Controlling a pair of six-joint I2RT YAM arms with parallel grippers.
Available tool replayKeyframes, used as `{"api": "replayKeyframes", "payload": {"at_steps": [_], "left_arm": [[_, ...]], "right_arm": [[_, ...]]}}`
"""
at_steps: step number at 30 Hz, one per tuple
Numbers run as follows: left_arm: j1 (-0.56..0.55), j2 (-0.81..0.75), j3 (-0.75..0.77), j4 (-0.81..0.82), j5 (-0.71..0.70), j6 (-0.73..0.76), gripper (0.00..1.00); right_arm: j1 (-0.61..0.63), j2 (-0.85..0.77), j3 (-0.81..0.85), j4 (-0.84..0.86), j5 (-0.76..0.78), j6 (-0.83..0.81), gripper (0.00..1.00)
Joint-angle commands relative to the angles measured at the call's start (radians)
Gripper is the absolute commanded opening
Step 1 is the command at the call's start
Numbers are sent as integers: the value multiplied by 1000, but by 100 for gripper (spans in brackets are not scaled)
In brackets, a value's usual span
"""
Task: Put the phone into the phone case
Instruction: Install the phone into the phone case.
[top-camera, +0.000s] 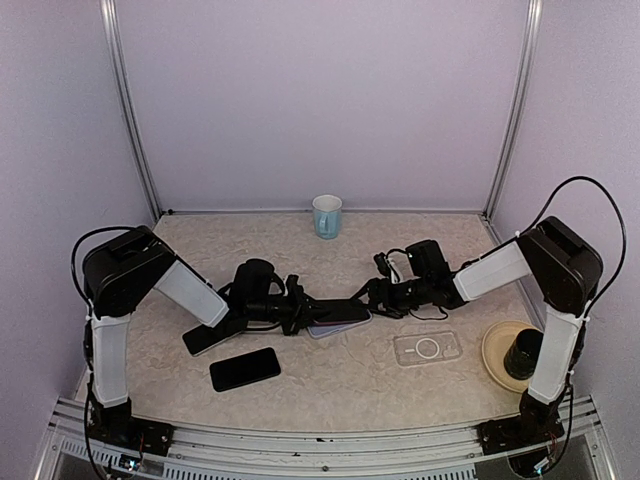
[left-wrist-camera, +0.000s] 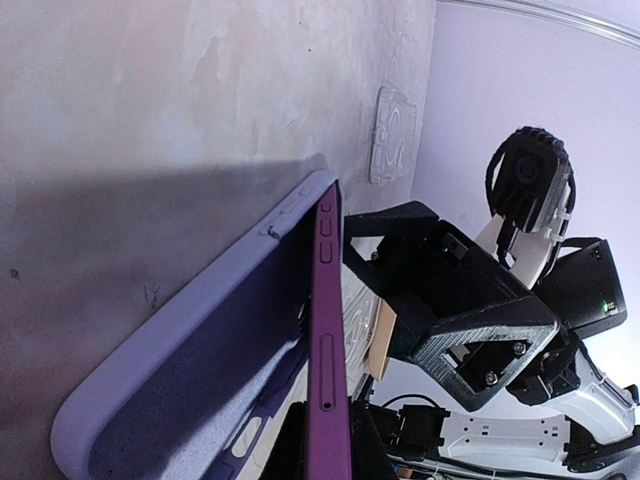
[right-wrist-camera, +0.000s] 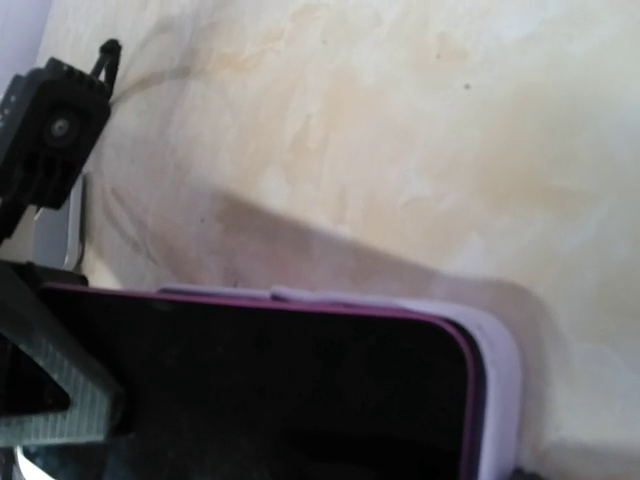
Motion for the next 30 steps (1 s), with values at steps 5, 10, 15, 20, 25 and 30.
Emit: {"api": "replayKeyframes", "payload": {"at_steps": [5,10,15,20,25,30], "left_arm": [[-27,73,-11,33,-5,-47,0],[-27,82,16,-8,-4,1,0],[-27,84,49,-102,-3,88,0],[-28,97,50,-116,6,107,0],[-27,100,43,-101,3,112,0],[-22,61,39,-130,-18,162,0]], "right_arm": [[71,37,-8,33,-48,12,79],[88,40,1,34,-59,13,79],[89,50,13,26,-79,4,78],[93,64,27,28,-113,-1,77],[95,61,32,25,-121,-2,77],[90,39,37,-2,-116,-22,78]]}}
